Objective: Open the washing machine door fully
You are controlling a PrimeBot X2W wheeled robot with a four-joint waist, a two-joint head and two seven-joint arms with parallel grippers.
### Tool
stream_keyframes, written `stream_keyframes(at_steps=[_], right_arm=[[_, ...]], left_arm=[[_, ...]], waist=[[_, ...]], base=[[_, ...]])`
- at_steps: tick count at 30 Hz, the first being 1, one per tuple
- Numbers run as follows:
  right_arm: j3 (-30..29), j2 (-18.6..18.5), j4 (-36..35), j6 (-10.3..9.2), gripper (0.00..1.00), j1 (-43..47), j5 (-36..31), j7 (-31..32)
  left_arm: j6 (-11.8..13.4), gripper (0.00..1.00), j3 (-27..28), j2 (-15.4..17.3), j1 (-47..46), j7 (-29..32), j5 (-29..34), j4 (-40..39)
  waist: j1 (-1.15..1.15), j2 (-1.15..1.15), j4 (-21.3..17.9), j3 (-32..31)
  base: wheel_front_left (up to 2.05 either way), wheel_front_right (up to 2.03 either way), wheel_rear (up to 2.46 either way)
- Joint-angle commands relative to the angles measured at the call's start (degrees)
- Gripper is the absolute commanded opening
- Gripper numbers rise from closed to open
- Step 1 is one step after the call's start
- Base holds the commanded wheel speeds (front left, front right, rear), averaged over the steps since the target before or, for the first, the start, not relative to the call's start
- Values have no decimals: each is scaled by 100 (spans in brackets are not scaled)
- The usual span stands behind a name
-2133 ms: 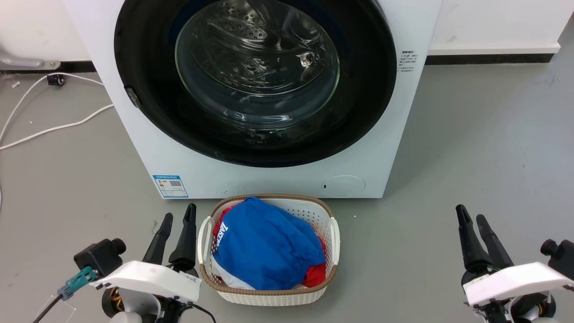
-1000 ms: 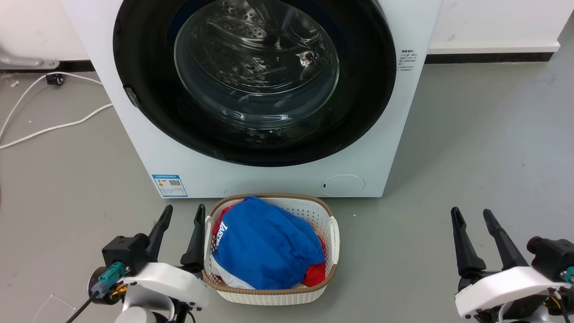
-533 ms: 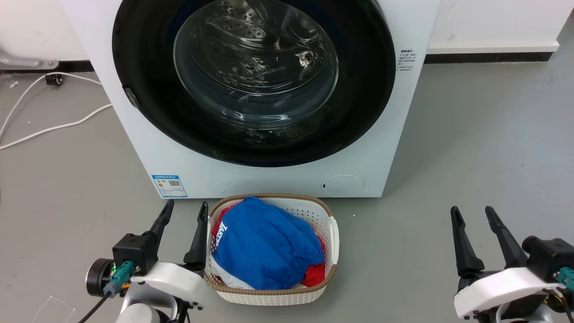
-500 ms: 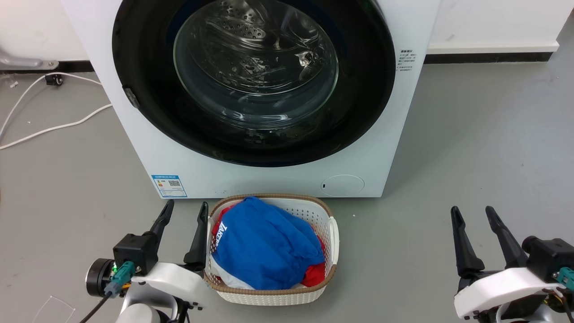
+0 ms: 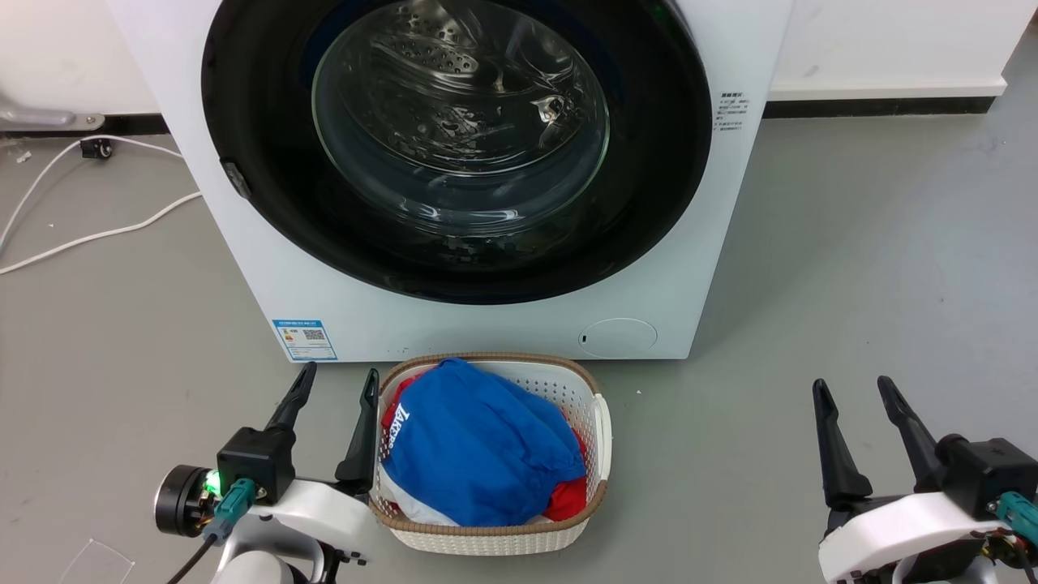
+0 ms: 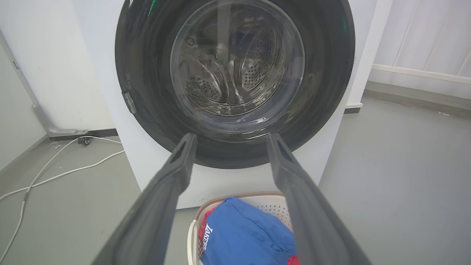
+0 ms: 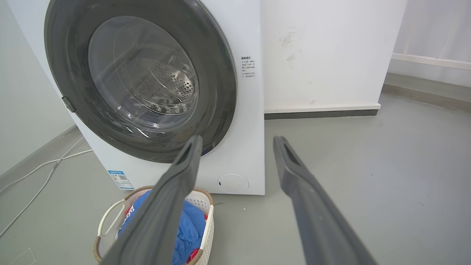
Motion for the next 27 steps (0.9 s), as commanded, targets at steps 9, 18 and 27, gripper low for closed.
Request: stream_keyframes(at_steps=[9, 18, 27], right_arm=[[21, 21, -9, 12, 100, -2, -274, -116], [33, 23, 63, 6, 100, -27, -337, -145], [-50, 23, 153, 6, 0, -40, -29, -90]], left_arm=[[7, 100, 72, -46, -71, -128, 268, 89], [5, 100, 153, -92, -46, -165, 323, 201], [-10, 100, 220, -132, -63, -164, 261, 288]], waist=[[0, 0, -8, -2], [0, 0, -30, -24], [0, 0, -41, -19]], base=[[0, 0, 0], [0, 0, 0], [0, 0, 0]])
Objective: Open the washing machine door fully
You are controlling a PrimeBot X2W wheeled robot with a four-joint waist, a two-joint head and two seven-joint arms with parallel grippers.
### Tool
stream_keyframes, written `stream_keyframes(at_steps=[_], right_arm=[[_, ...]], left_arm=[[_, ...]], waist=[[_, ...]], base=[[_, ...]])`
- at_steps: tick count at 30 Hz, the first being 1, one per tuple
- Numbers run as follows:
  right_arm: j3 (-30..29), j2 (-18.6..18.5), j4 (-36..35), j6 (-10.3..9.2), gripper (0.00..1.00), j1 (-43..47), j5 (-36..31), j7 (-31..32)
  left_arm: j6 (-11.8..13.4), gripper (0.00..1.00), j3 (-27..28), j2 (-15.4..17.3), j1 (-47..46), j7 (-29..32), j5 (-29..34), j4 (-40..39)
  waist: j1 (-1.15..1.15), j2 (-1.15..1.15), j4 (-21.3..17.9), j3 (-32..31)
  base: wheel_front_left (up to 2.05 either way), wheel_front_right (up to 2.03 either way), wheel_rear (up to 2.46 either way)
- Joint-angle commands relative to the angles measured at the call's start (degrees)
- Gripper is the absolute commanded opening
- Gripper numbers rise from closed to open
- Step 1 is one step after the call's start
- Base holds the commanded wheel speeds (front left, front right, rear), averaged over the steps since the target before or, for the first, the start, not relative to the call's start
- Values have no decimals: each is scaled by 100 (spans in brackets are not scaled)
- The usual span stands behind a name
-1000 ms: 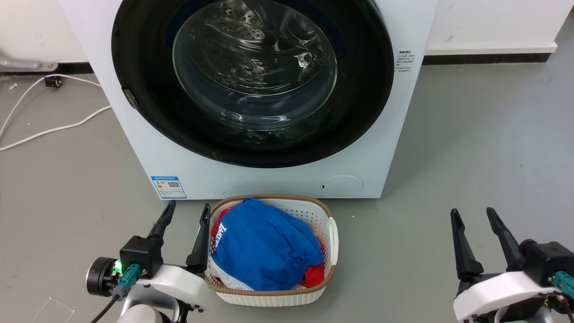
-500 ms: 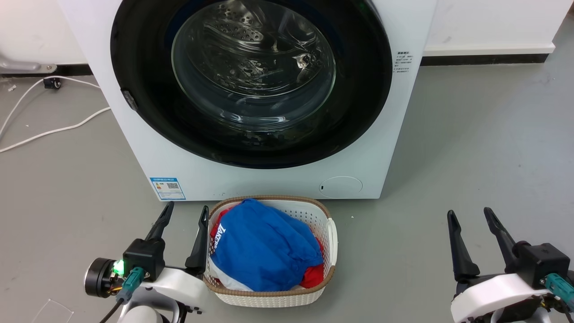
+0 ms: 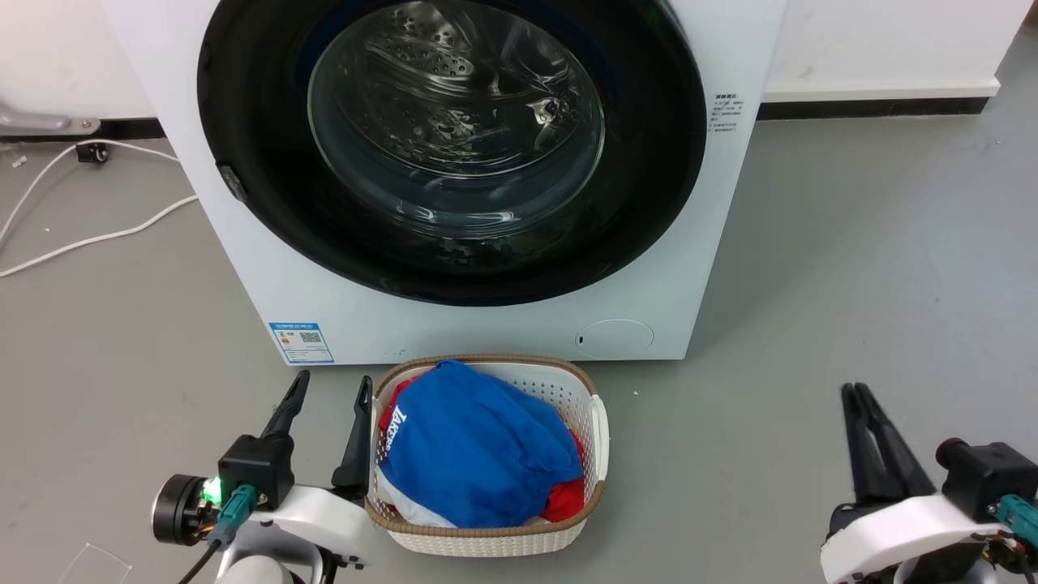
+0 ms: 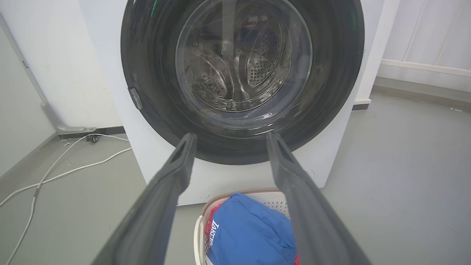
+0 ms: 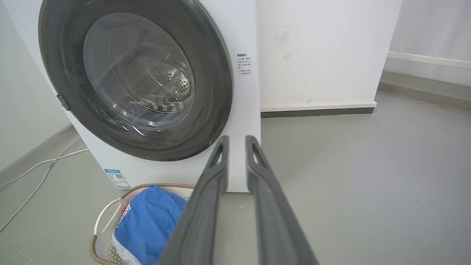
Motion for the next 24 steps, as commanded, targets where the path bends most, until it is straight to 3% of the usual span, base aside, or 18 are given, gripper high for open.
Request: stream_keyframes(at_steps=[1, 3, 9, 19, 24], right_arm=[[-31, 20, 45, -1, 0, -36, 103, 43], [-73, 20, 105, -1, 0, -53, 392, 86], [-320, 19, 653, -1, 0, -213, 2486, 148], [-538, 14, 1502, 0, 0, -1047, 7242, 131], [-927, -26, 1726, 0, 0, -1559, 8160, 367]], left_arm=[[2, 100, 18, 0, -62, -15, -25, 13], [9, 100, 34, -6, -71, -15, -22, 24], [35, 100, 70, -40, -84, -15, -15, 12], [27, 100, 115, -96, -189, -15, 34, -135], [18, 100, 141, -113, -261, -15, 52, -274]], waist=[[0, 0, -2, 5], [0, 0, -7, 14], [0, 0, -19, 55], [0, 0, 4, 348], [0, 0, 11, 539]], base=[[0, 0, 0], [0, 0, 0], [0, 0, 0], [0, 0, 0], [0, 0, 0]])
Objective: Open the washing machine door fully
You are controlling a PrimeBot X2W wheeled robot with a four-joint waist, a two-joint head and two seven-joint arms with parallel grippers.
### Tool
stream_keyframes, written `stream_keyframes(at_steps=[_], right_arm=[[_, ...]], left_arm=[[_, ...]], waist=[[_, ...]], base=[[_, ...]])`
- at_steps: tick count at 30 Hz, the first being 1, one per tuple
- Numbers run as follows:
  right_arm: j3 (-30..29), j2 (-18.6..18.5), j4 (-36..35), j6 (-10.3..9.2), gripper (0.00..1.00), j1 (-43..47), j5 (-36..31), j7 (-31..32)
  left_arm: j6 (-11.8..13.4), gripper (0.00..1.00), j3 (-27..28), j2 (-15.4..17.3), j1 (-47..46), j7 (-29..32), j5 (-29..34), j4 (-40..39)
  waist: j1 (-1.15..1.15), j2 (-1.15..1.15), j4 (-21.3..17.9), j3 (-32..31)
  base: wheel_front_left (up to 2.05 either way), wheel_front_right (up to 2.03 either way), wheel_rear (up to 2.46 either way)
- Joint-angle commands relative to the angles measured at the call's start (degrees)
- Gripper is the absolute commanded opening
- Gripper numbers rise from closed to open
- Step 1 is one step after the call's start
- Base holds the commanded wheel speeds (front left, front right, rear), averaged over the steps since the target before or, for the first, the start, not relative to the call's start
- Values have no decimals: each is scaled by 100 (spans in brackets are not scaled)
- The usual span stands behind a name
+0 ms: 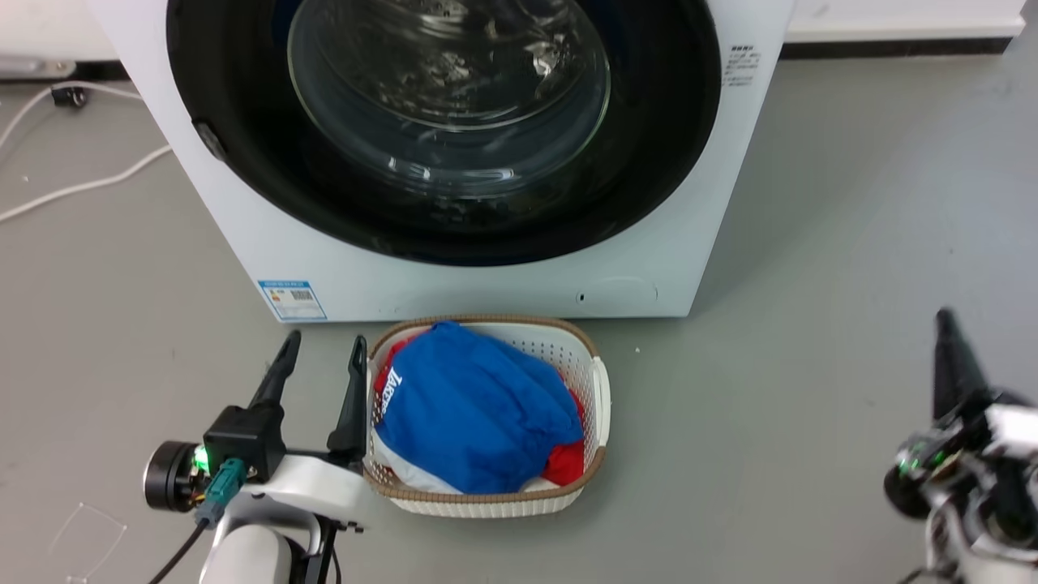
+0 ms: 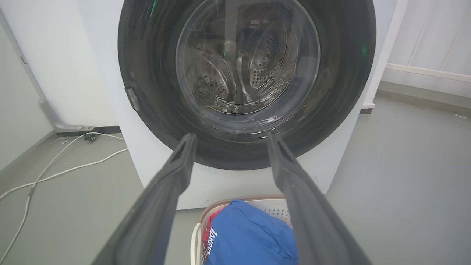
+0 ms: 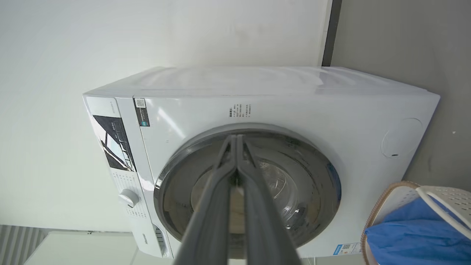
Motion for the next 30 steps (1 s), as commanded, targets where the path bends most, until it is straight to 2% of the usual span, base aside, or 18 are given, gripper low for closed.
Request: stream_keyframes(at_steps=[1, 4, 9, 15, 19, 25, 30], right_arm=[[-41, -41, 44, 2, 0, -131, 75, 27], [-208, -301, 375, 2, 0, -659, 406, 244], [-102, -851, 1210, 2, 0, -1783, 602, 591], [478, -1562, 2456, 2, 0, -3441, 518, 1307], [1026, -1887, 3271, 2, 0, -4593, 230, 1847], [1770, -1885, 4161, 2, 0, -6042, -305, 2632], [2133, -1693, 4614, 2, 0, -6860, -693, 2754]], left_arm=[[-3, 100, 2, -26, -59, -15, 31, -29], [-14, 100, 17, -35, -158, -15, 50, -150], [-53, 100, 8, -68, -367, -15, 89, -361], [-110, 100, -34, -142, -708, -15, 138, -586], [-154, 100, -60, -192, -877, -15, 180, -726], [-199, 100, -105, -249, -1058, -15, 209, -872], [-213, 100, -125, -326, -1150, -15, 186, -952]], waist=[[0, 0, 14, 86], [0, 0, 37, 297], [0, 0, 117, 725], [0, 0, 292, 1246], [0, 0, 405, 1548], [0, 0, 543, 1911], [0, 0, 665, 2131]], base=[[0, 0, 0], [0, 0, 0], [0, 0, 0], [0, 0, 0], [0, 0, 0], [0, 0, 0], [0, 0, 0]])
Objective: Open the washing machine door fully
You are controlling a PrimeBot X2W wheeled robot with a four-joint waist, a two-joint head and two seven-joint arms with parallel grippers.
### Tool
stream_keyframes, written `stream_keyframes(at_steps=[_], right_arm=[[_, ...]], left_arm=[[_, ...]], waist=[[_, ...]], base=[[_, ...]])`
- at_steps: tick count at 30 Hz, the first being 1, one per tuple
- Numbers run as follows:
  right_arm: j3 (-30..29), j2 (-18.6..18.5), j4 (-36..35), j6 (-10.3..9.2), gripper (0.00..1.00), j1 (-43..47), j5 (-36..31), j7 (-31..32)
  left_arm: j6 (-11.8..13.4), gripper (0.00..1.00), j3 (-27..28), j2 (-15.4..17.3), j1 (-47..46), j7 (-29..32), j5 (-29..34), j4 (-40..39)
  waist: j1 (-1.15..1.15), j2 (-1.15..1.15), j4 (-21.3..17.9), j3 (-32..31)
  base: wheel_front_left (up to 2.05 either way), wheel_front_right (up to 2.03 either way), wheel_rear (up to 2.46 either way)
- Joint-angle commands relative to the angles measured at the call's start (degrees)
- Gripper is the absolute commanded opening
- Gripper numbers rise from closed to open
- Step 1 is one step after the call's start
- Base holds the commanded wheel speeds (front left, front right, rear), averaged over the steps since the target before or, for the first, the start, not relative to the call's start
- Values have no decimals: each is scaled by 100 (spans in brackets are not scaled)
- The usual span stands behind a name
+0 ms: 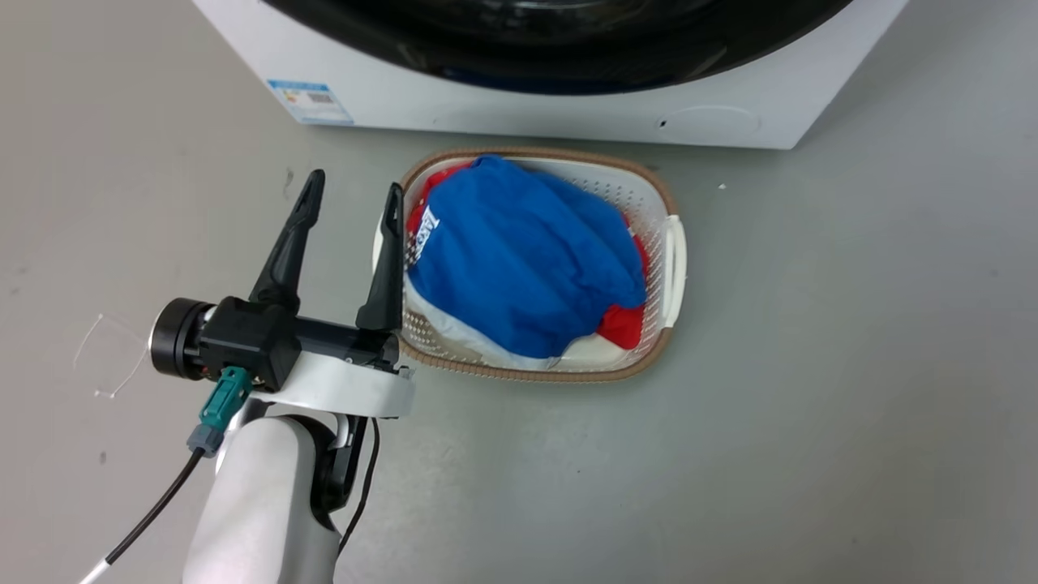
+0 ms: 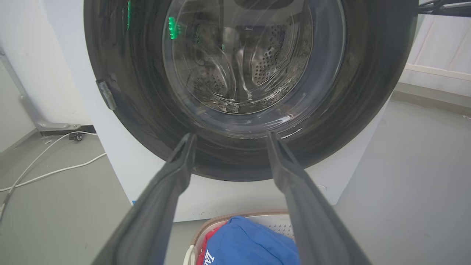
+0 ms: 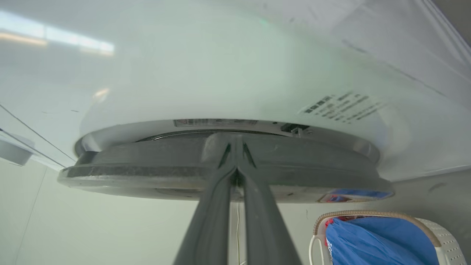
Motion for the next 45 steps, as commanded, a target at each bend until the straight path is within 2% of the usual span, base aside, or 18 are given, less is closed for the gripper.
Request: stream_keyframes(at_steps=[1, 6, 12, 16, 24, 30, 45], right_arm=[[44, 7, 76, 2, 0, -93, -59, -4], [157, 134, 351, 2, 0, -555, -230, -26], [120, 174, 714, 8, 0, -867, -174, 382], [63, 375, 930, 2, 0, -800, -59, 773], [68, 172, 983, 3, 0, -595, -66, 1317], [171, 227, 986, 2, 0, -291, -123, 1812], [364, 786, -271, 3, 0, 1658, 65, 2567]], left_arm=[[-13, 100, -3, -26, -91, -15, -6, -14], [-15, 100, 12, -84, -134, -15, -24, -47], [-42, 100, -8, -116, -185, -15, -13, -36], [-47, 100, -2, -135, -134, -15, 14, 1], [-45, 100, 28, -161, -18, -15, 33, 64], [-37, 100, 27, -171, 75, -15, 38, 148], [-50, 100, -55, -182, 683, -15, 54, 471]], waist=[[-1, 0, 85, 88], [-1, 0, 147, 253], [-1, 0, 201, 357], [-1, 0, 188, 293], [-1, 0, 110, 69], [-1, 0, 41, -172], [-1, 0, -93, -1268]], base=[[0, 0, 0], [0, 0, 0], [0, 0, 0], [0, 0, 0], [0, 0, 0], [0, 0, 0], [0, 0, 0]])
